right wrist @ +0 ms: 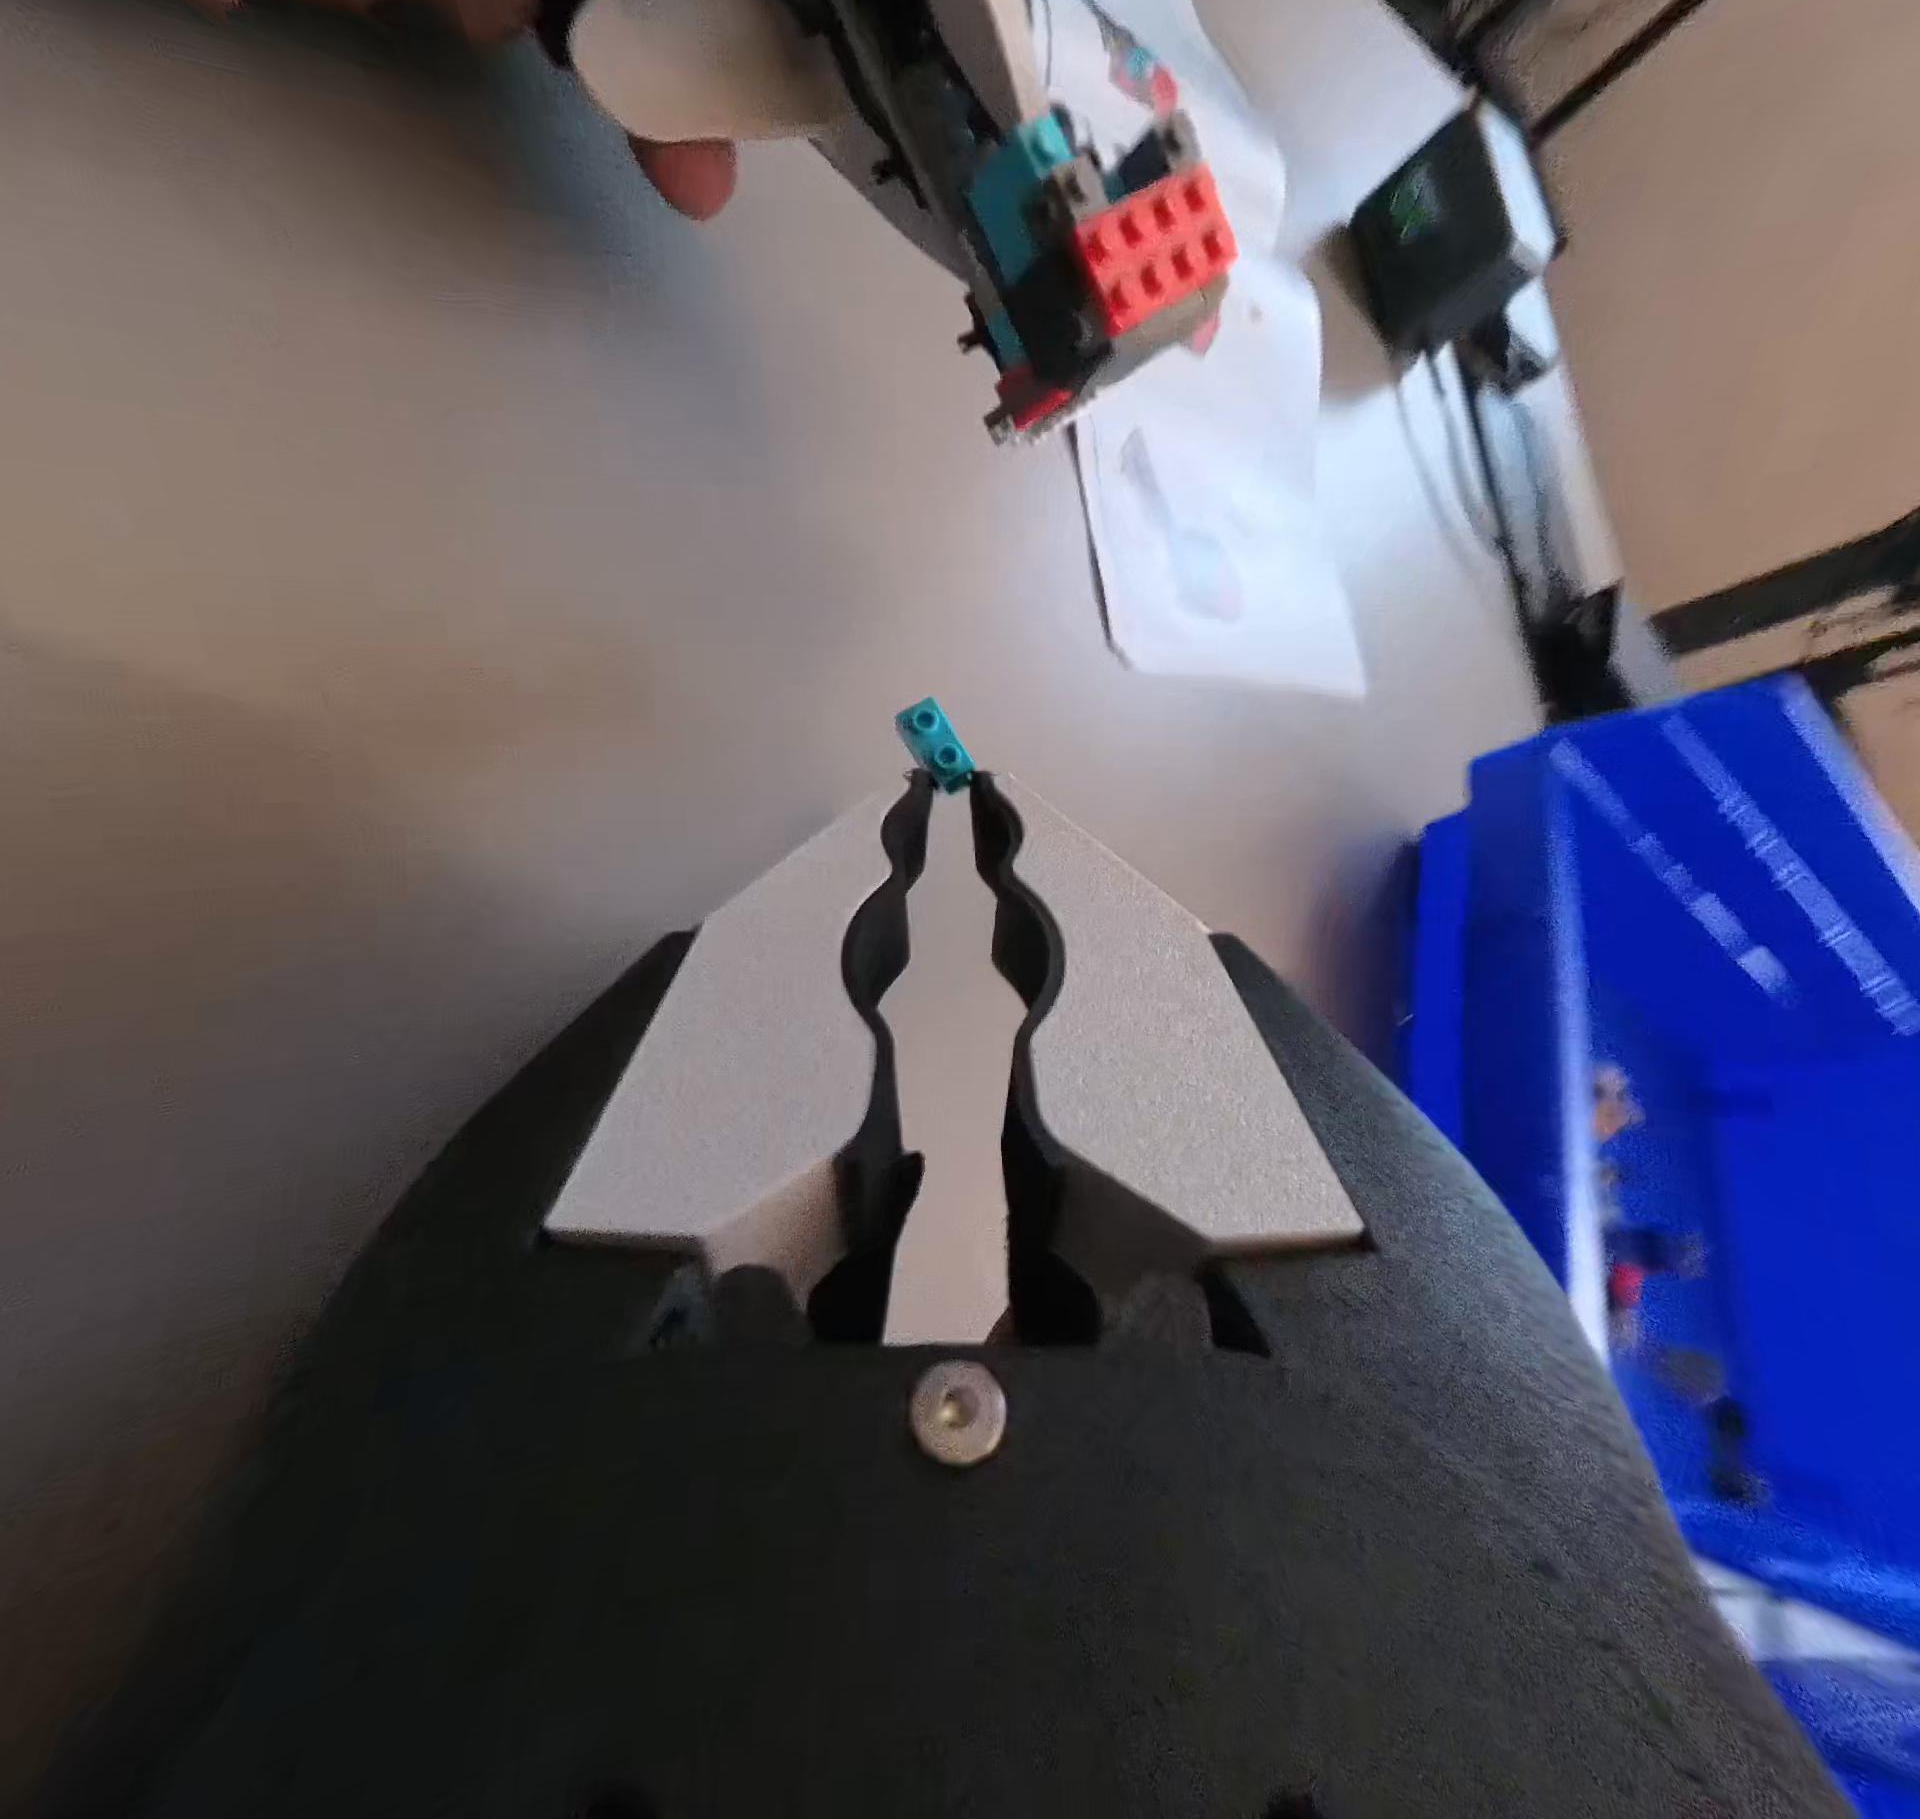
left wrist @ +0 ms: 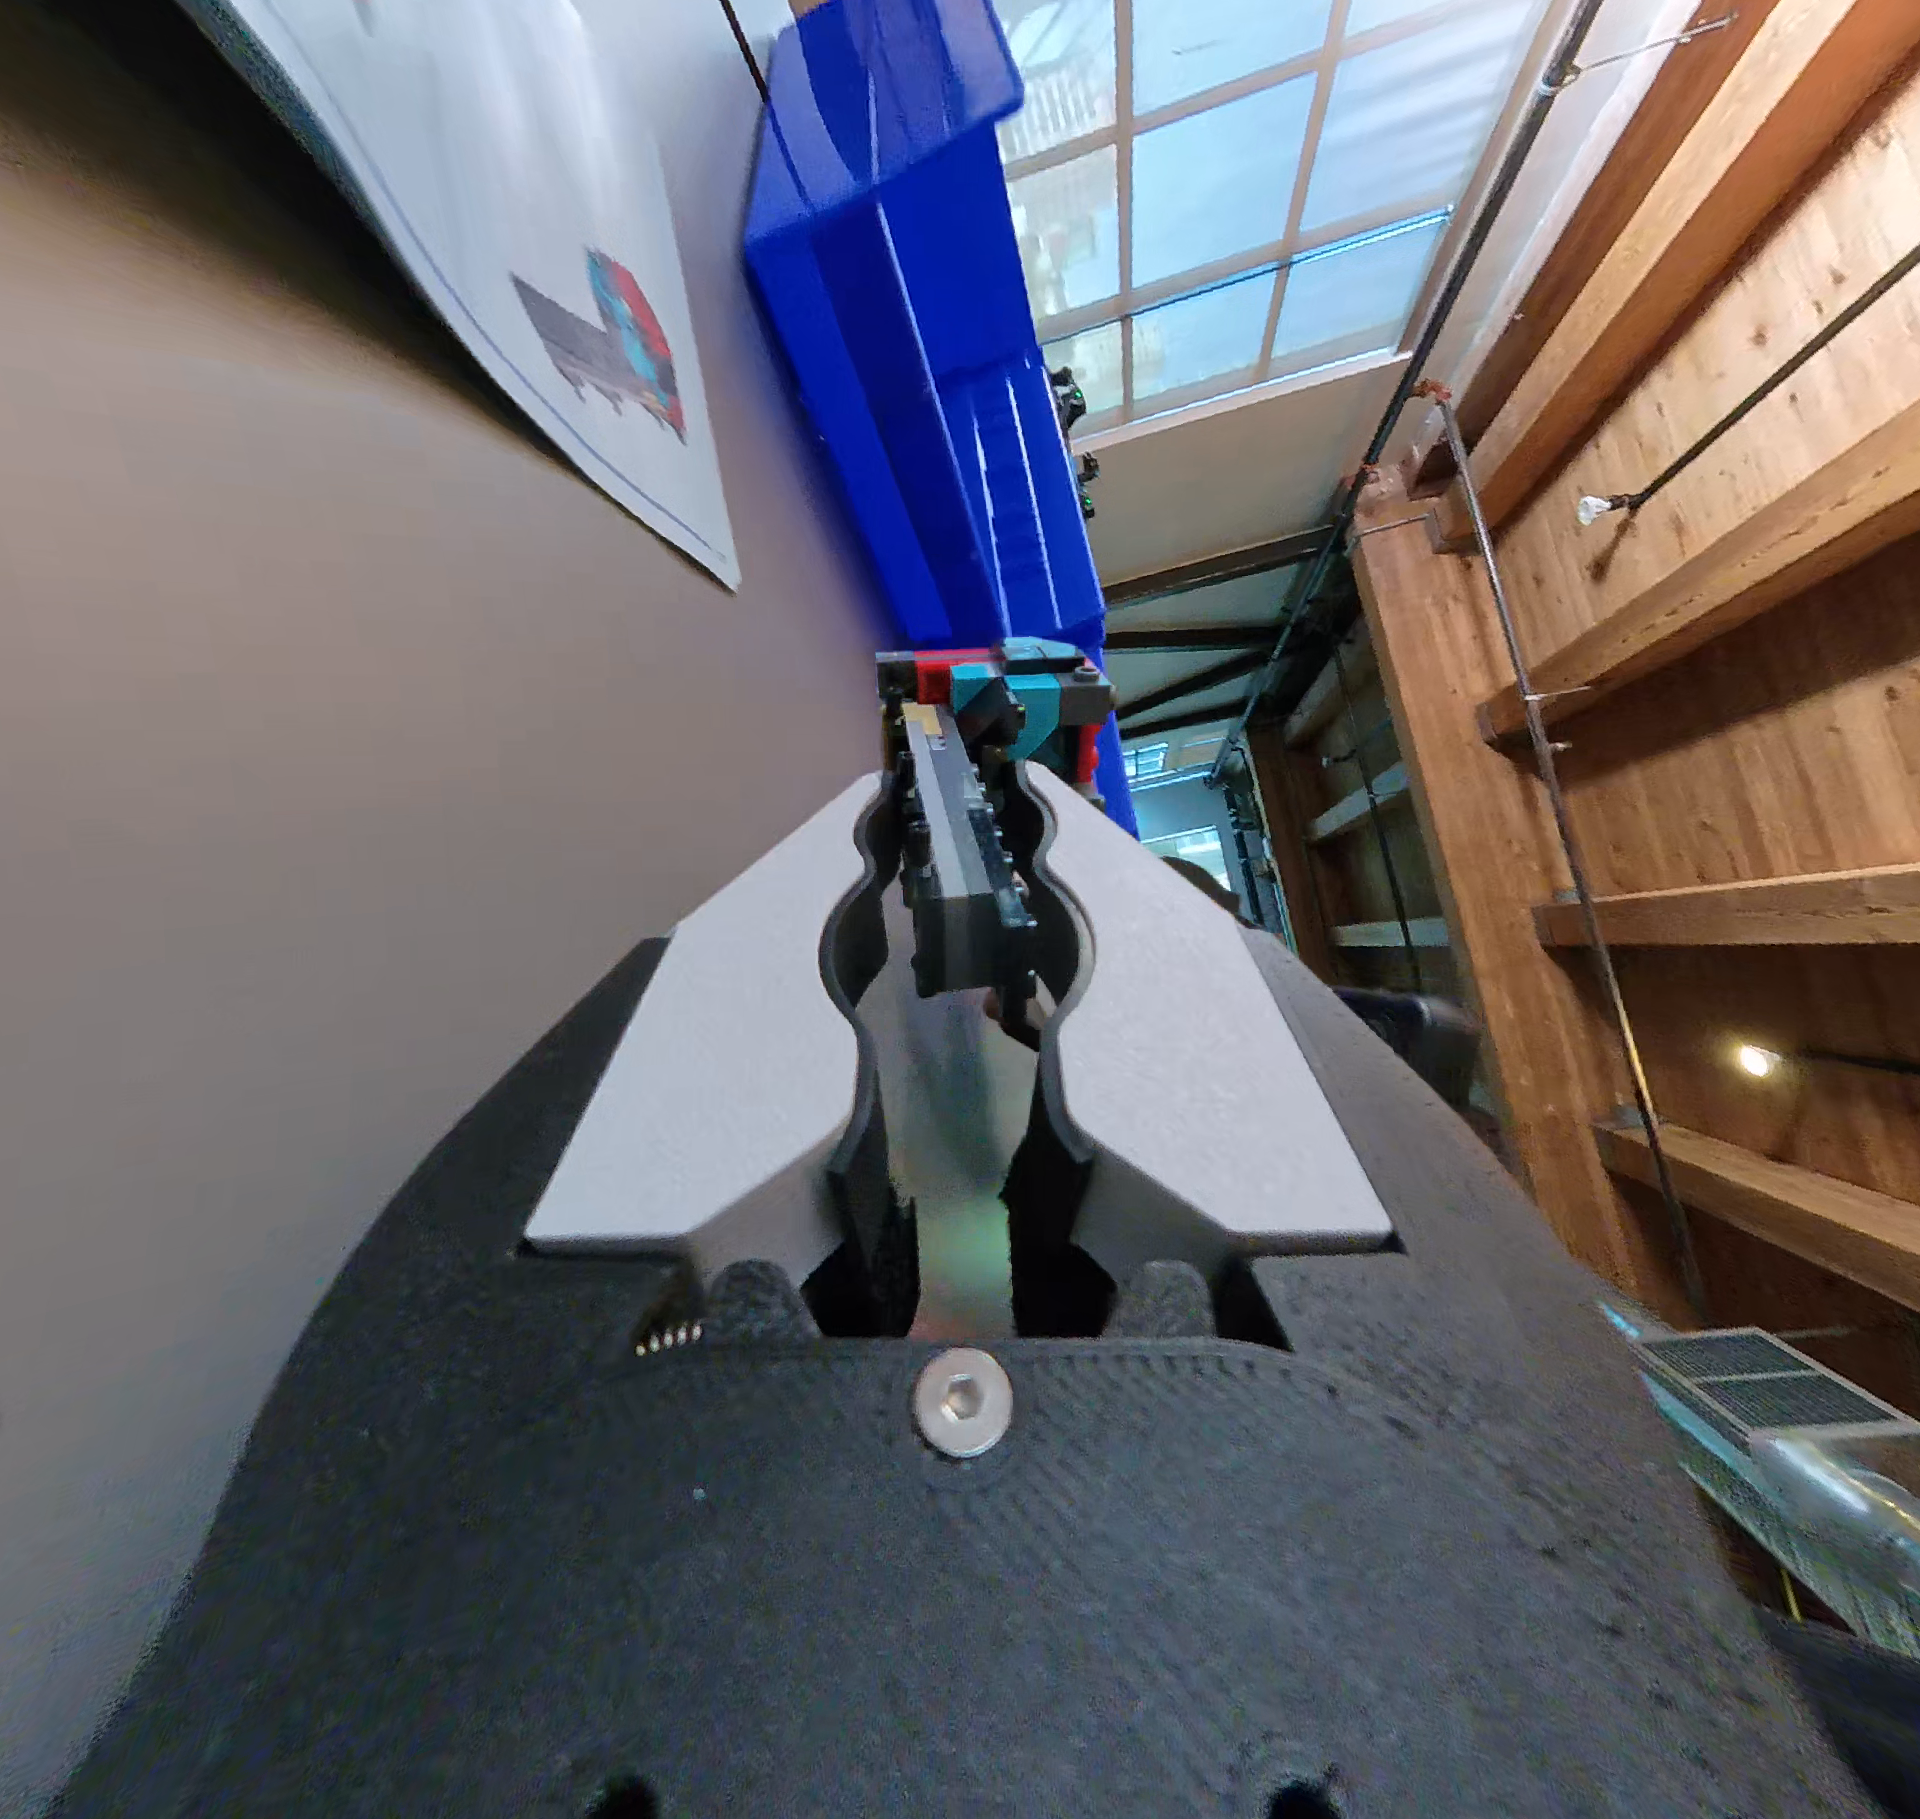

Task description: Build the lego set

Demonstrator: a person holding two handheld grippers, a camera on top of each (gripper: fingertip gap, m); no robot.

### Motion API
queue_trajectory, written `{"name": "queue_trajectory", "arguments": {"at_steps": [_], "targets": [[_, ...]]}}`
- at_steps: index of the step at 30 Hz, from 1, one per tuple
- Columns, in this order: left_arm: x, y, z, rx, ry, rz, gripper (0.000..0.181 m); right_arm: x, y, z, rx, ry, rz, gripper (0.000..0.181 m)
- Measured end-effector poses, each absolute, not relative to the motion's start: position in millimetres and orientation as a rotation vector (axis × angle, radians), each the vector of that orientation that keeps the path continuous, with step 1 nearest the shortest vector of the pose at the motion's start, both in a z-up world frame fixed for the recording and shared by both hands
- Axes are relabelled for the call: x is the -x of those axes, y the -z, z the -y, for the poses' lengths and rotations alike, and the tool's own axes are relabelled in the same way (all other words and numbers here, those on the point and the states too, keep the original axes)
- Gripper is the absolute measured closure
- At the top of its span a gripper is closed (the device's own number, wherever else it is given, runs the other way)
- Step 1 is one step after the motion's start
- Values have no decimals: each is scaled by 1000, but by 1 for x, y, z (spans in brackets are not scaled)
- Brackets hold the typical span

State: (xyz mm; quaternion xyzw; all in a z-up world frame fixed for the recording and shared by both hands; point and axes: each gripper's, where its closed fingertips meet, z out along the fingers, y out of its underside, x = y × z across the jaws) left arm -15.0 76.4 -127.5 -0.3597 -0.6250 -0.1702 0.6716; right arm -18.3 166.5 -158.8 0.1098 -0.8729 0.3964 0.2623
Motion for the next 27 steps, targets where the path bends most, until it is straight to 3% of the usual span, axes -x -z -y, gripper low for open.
{"name": "queue_trajectory", "arguments": {"at_steps": [8,14,22,27], "targets": [[11,123,-56,823,333,1391,161,22,155,-144,-938,-597,1868,173],[10,117,-47,791,339,1374,161,18,165,-146,-1063,-494,1765,172],[11,117,-45,774,349,1368,162,10,180,-169,-1035,-472,1933,167],[11,118,-49,780,368,1362,161,6,177,-175,-699,-717,2273,161]]}}
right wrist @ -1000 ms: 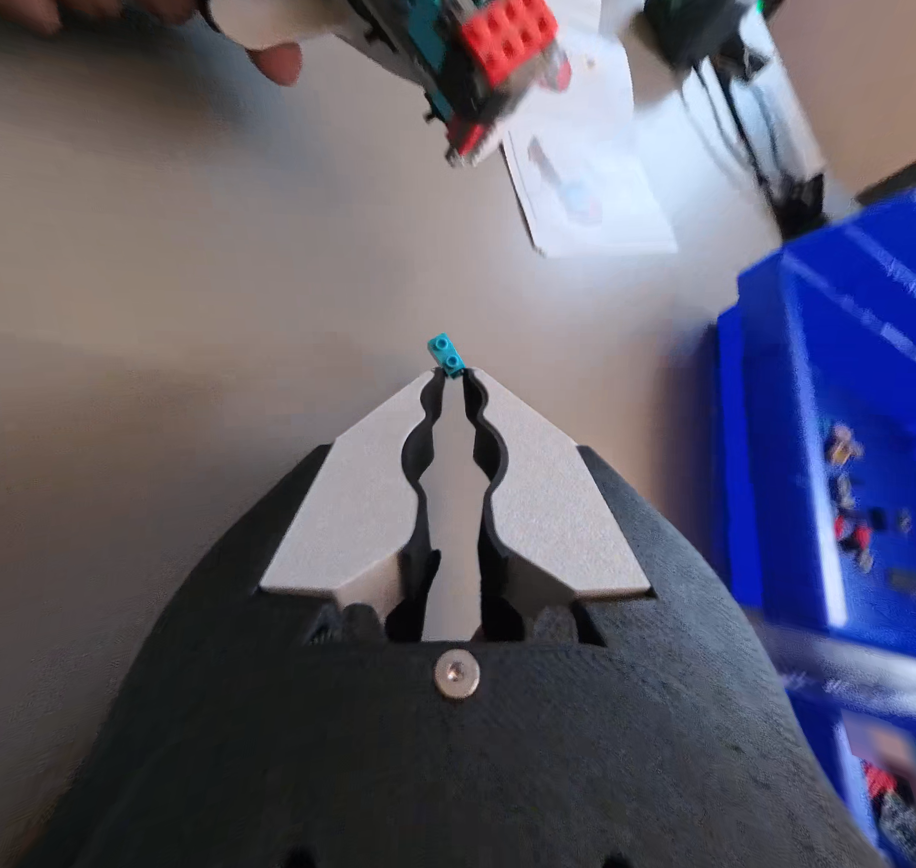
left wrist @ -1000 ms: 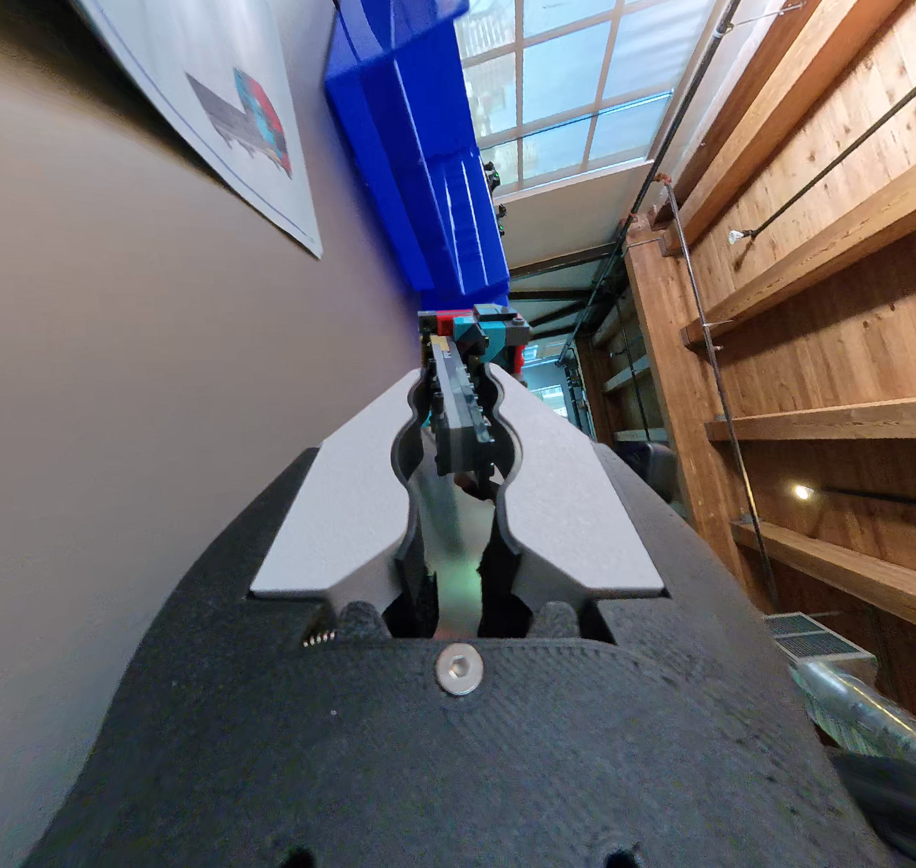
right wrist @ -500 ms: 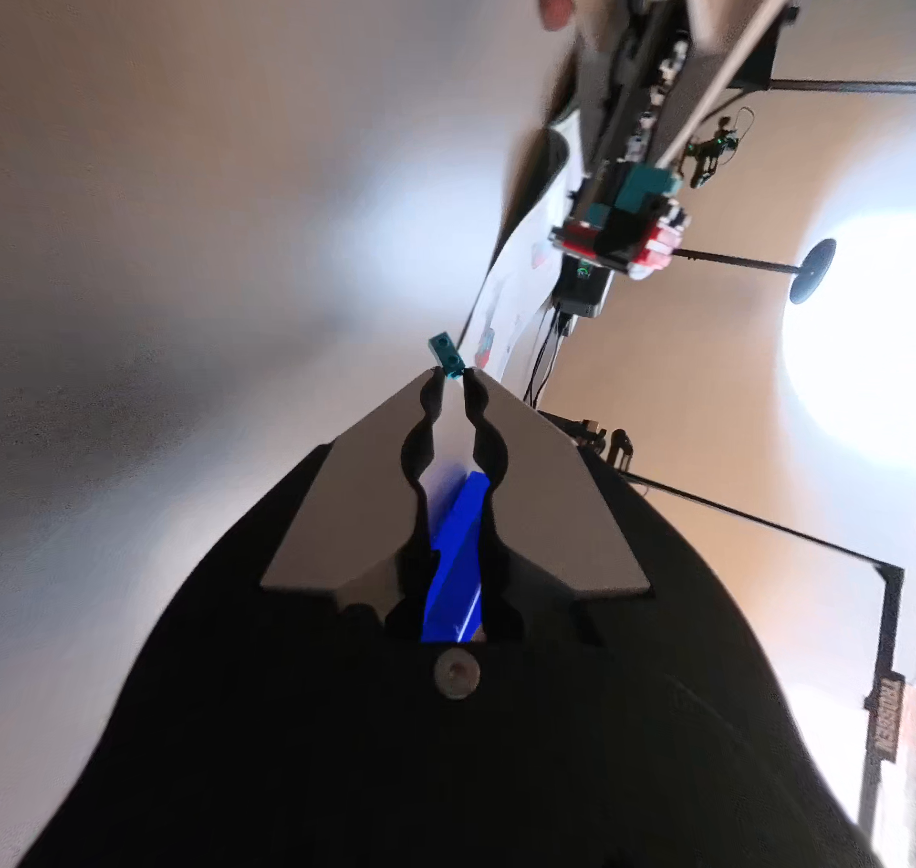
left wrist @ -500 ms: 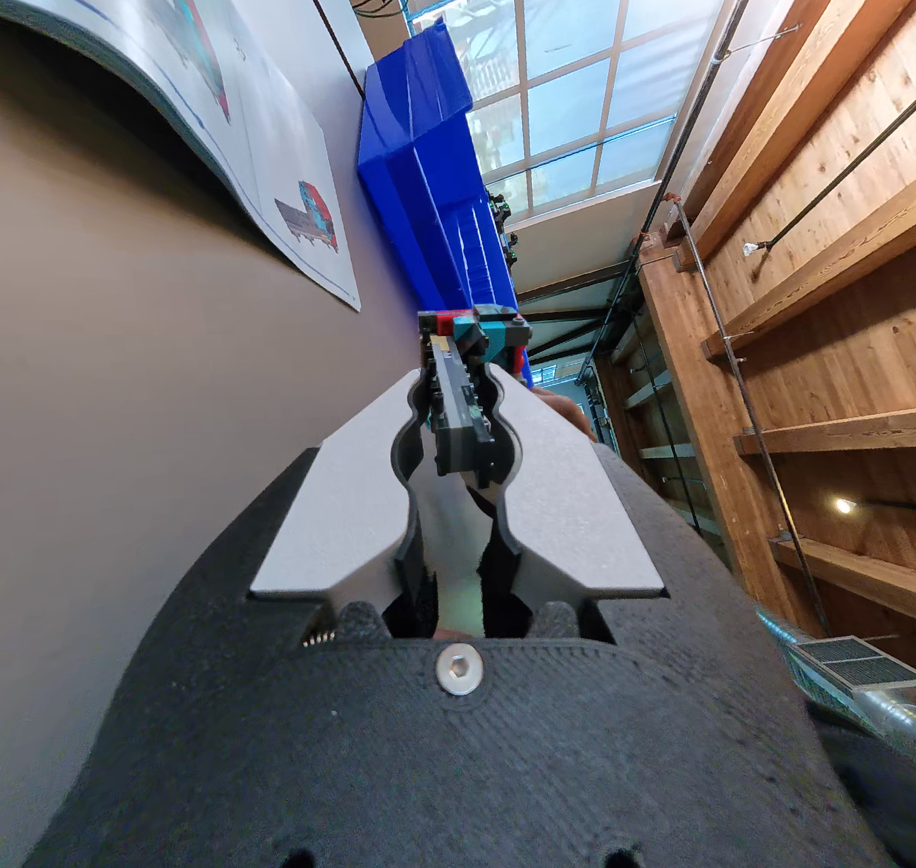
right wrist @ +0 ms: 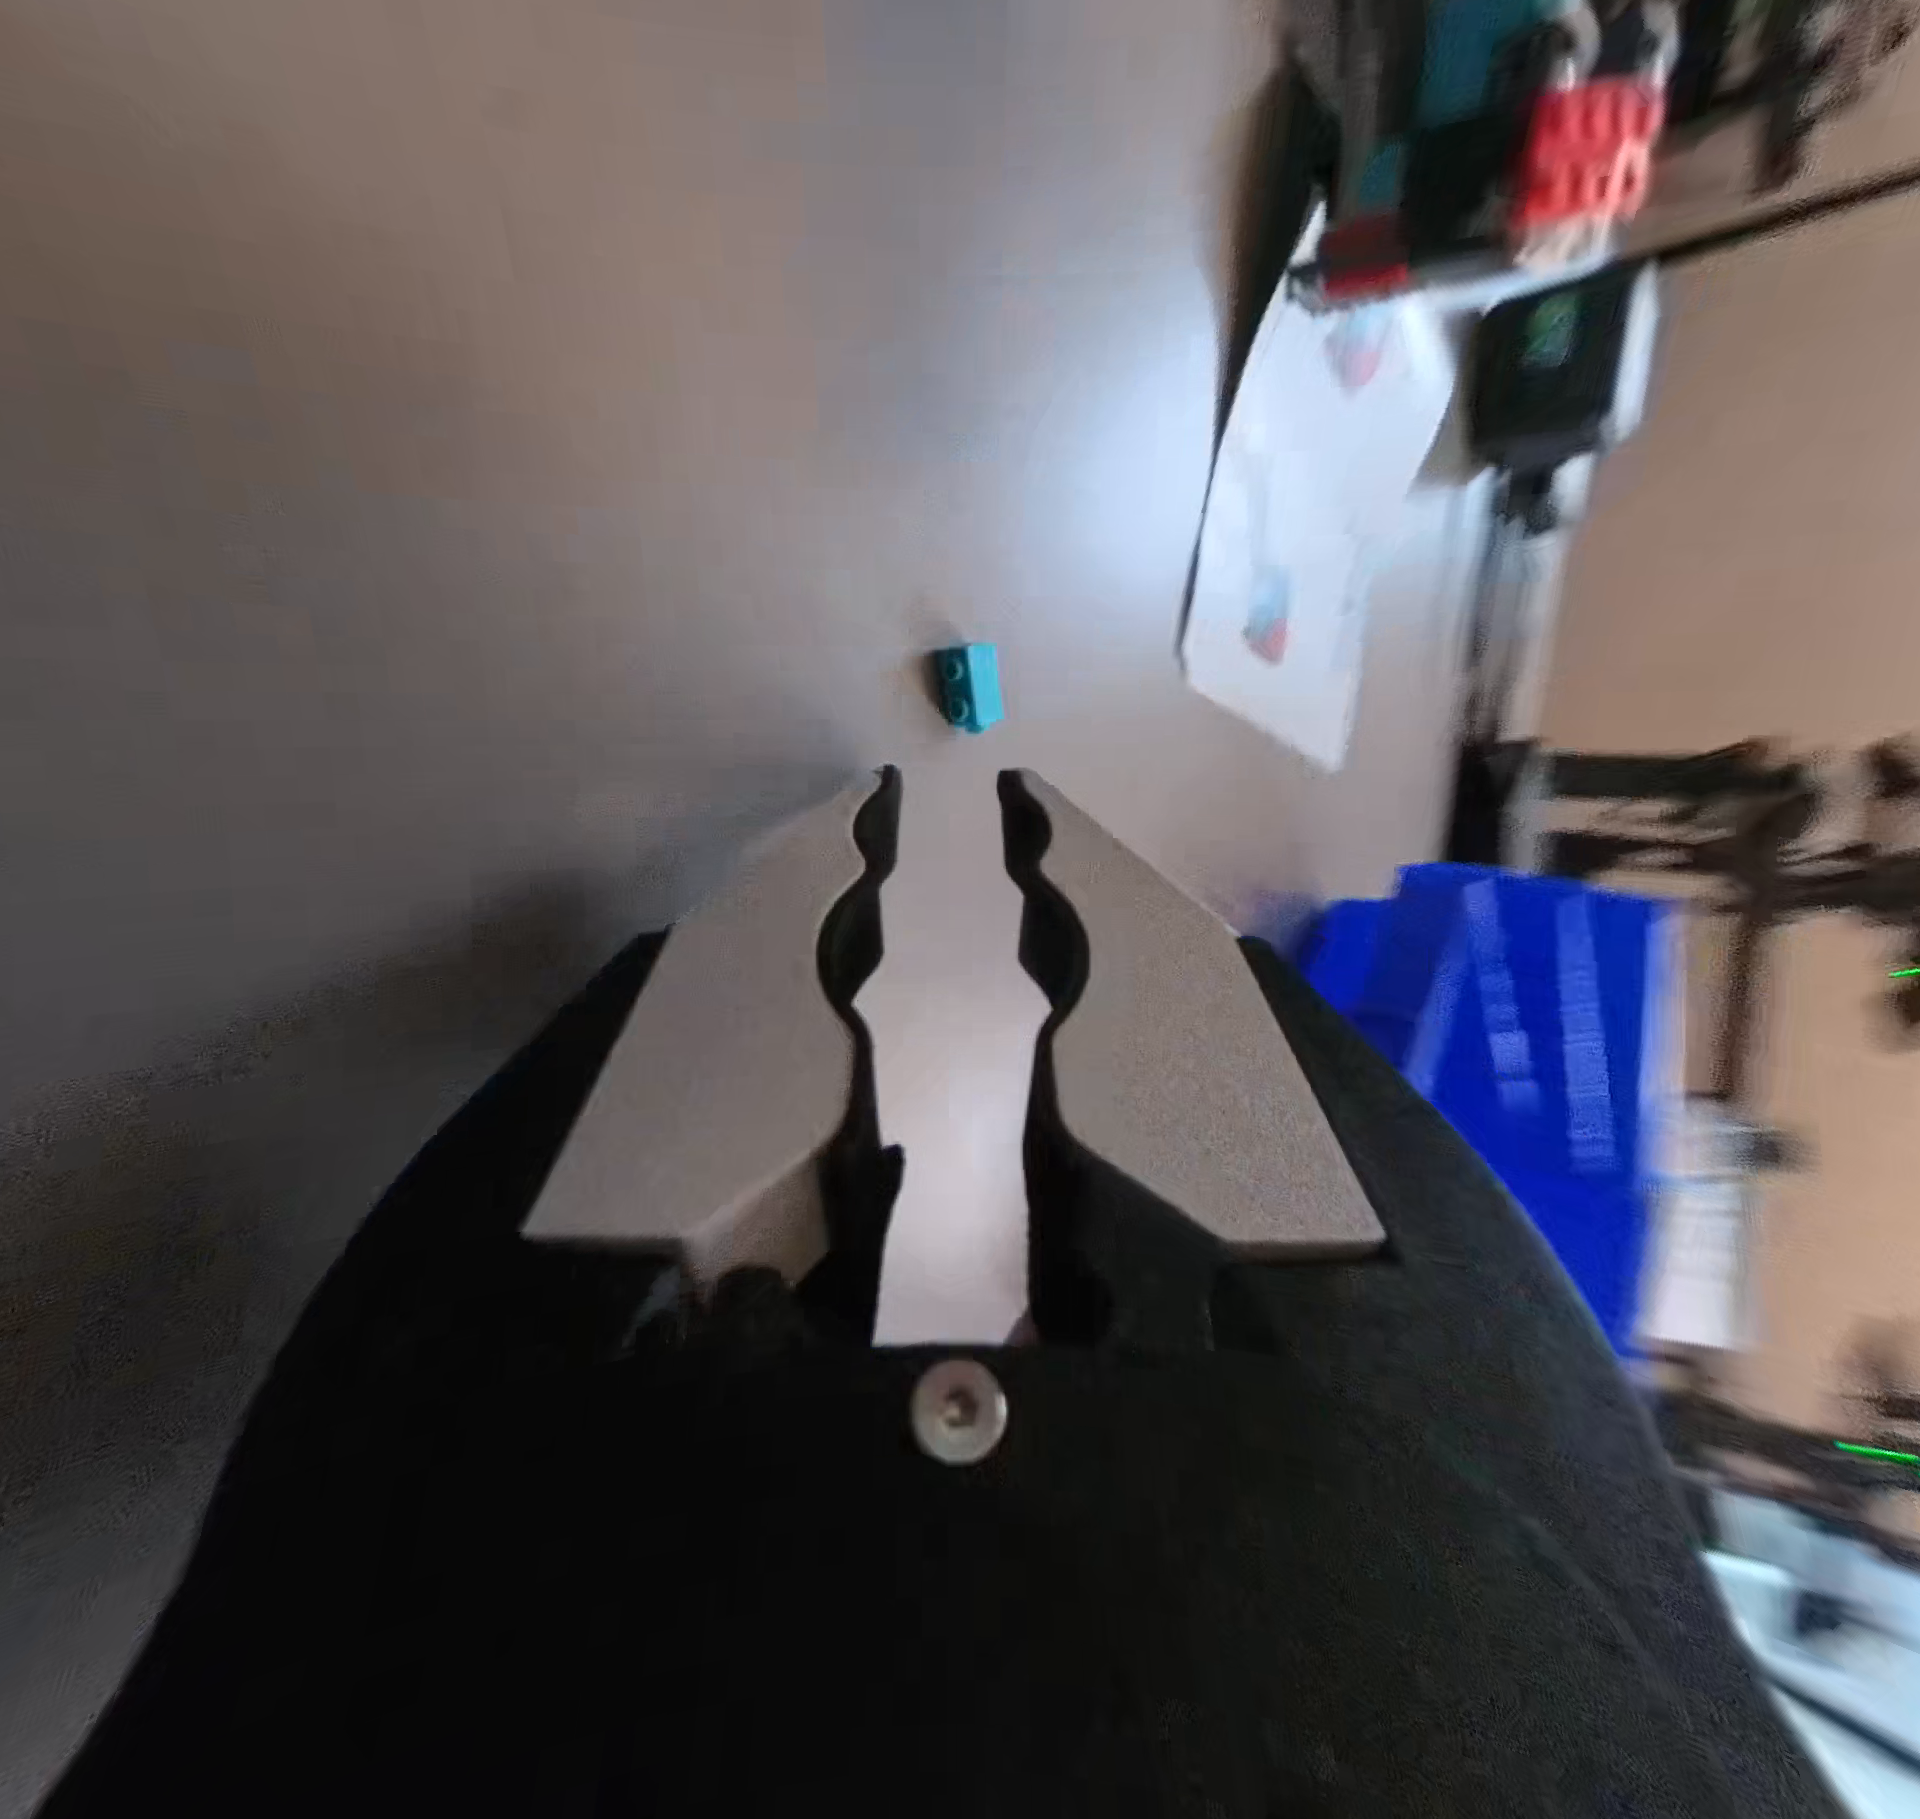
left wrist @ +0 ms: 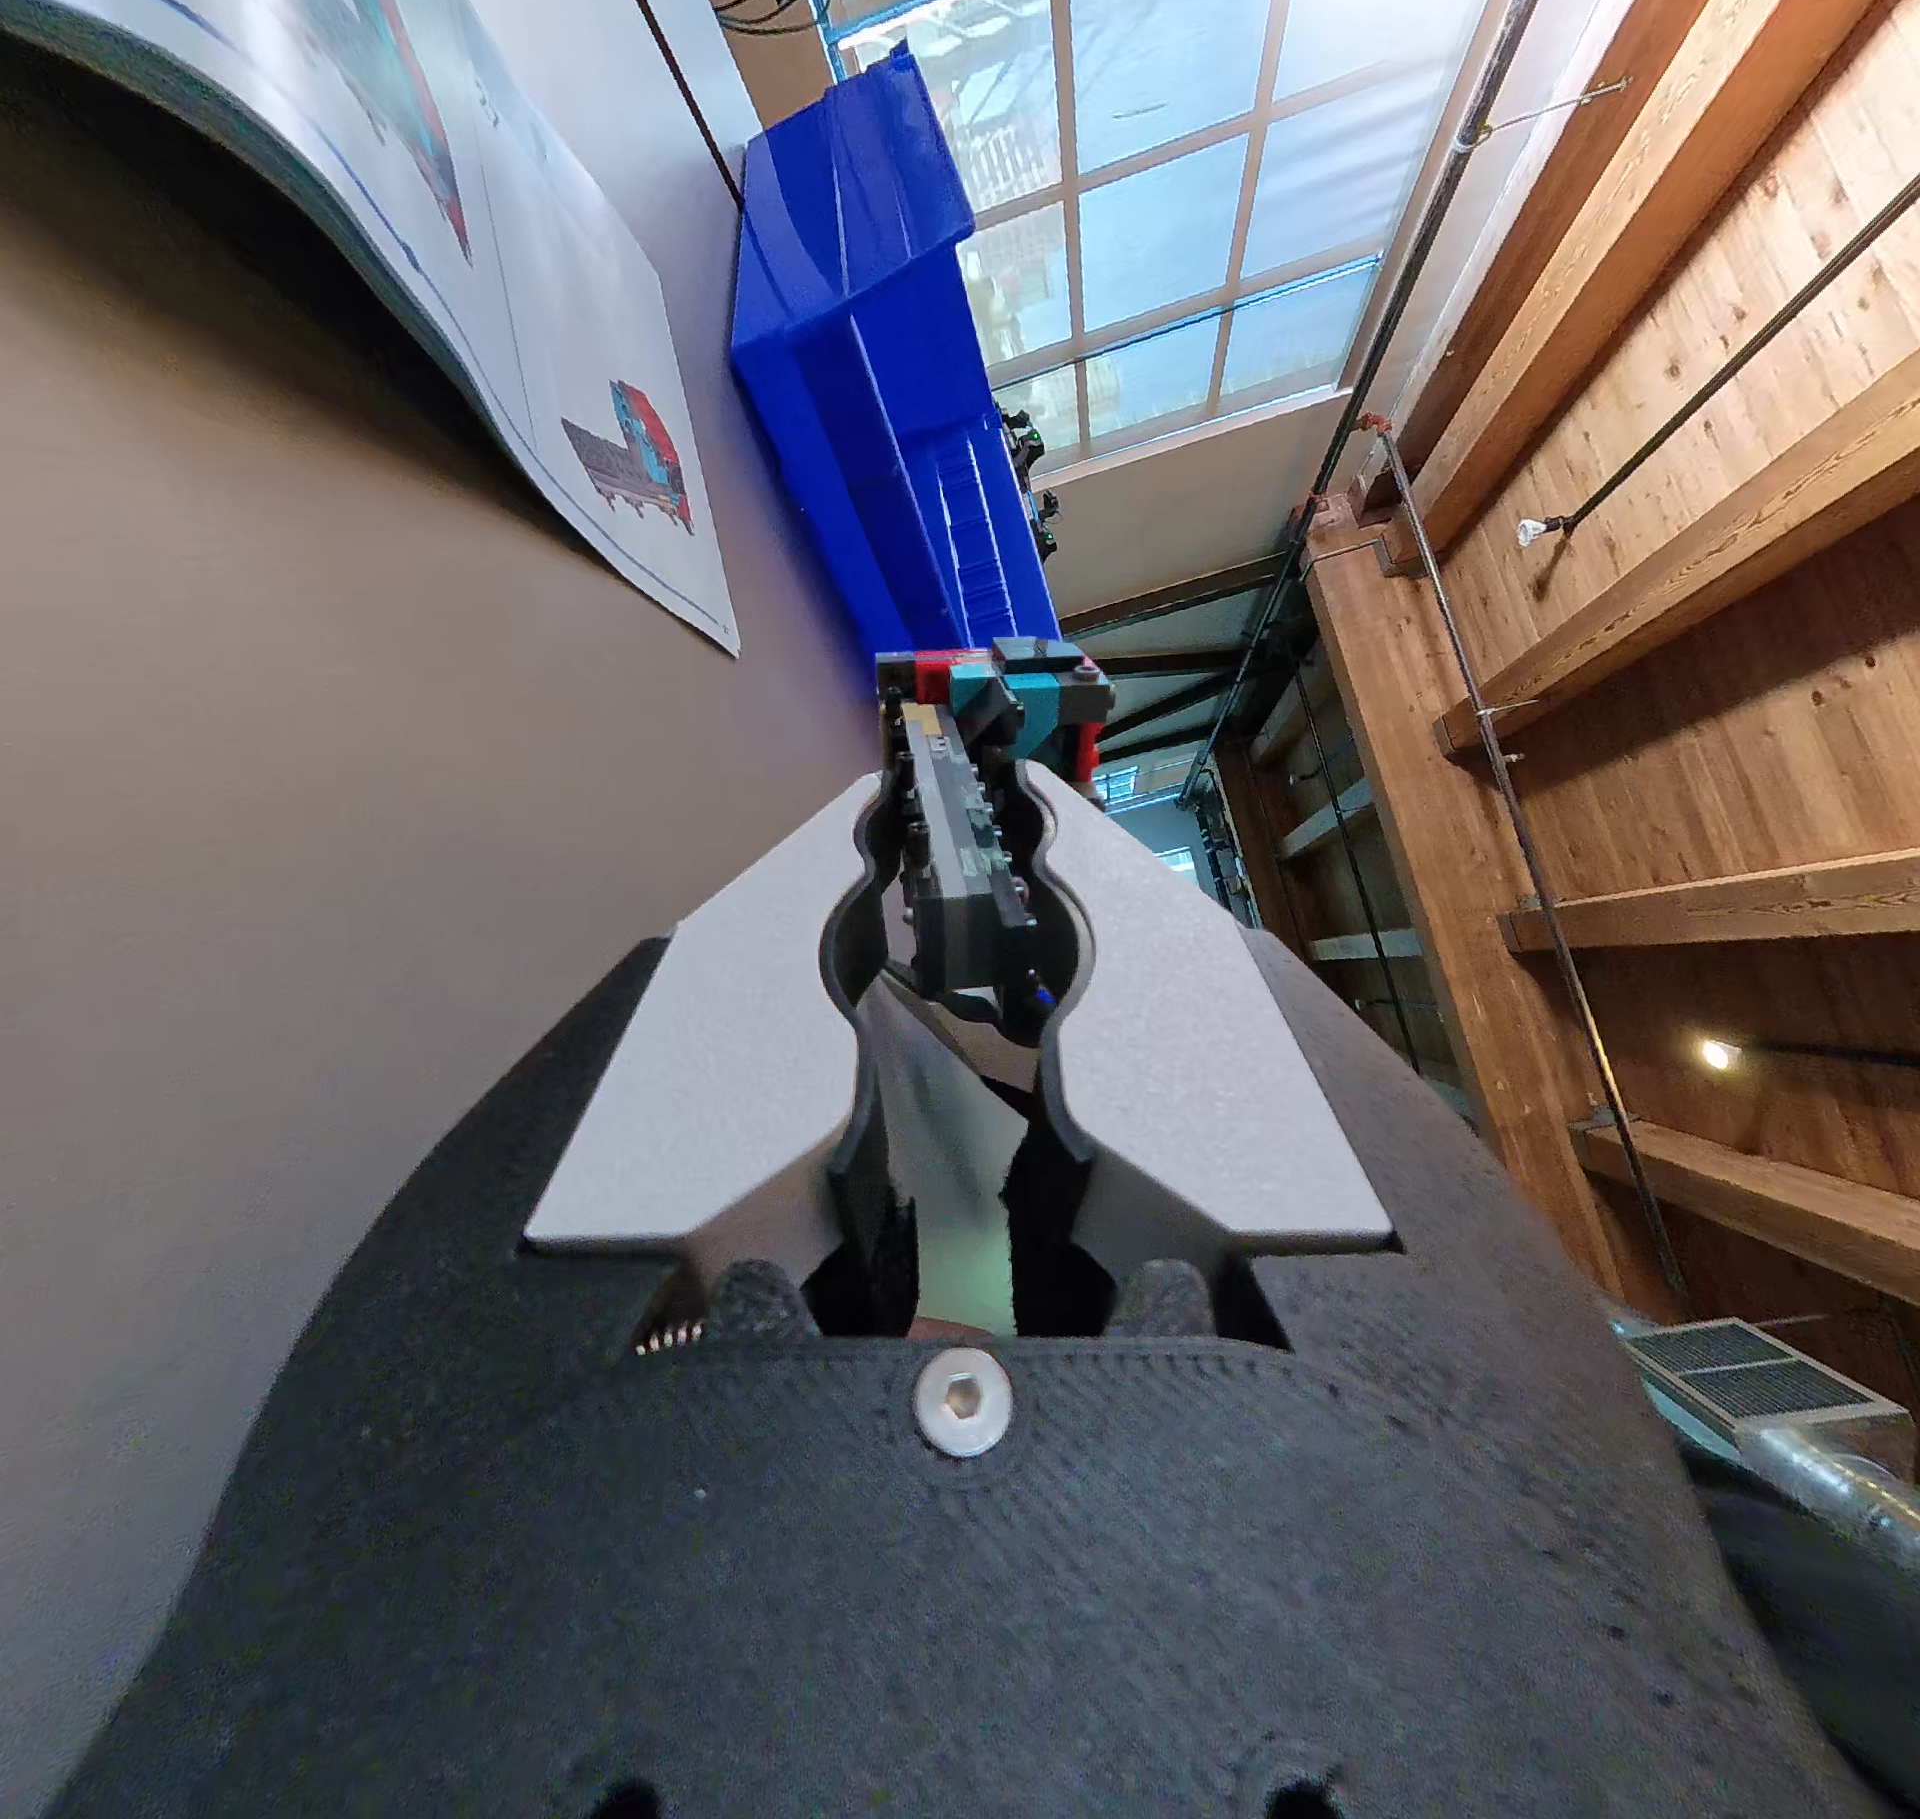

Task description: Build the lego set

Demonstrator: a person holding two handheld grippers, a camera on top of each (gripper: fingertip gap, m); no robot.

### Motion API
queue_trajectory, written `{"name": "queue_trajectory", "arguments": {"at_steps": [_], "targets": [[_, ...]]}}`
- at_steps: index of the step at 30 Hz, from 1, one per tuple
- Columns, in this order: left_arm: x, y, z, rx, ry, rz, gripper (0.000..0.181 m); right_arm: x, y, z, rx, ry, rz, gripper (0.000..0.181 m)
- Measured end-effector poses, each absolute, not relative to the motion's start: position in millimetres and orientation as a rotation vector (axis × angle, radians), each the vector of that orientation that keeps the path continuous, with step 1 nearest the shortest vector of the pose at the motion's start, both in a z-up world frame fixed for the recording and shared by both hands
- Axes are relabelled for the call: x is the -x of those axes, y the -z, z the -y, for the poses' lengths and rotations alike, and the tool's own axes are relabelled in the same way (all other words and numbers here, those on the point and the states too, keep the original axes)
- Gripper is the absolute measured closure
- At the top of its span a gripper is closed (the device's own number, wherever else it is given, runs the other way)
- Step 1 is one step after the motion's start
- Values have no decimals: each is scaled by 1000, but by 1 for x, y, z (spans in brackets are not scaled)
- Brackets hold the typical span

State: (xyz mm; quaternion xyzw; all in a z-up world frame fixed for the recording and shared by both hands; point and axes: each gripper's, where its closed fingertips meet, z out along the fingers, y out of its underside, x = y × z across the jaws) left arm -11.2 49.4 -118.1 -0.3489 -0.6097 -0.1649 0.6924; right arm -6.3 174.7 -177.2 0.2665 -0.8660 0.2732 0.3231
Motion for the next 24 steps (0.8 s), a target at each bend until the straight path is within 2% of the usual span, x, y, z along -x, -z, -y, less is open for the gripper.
{"name": "queue_trajectory", "arguments": {"at_steps": [3,8,12,20,24], "targets": [[8,120,-57,815,399,1354,161,-3,181,-168,-456,-959,2565,157],[2,121,-68,891,418,1334,161,16,184,-160,-259,-1065,2722,153],[0,120,-71,910,428,1316,161,19,185,-159,-273,-1108,2764,153],[-2,119,-74,925,461,1299,161,13,187,-151,-300,-1138,2897,169],[-2,122,-73,948,434,1314,162,21,184,-148,-327,-1026,2806,169]]}}
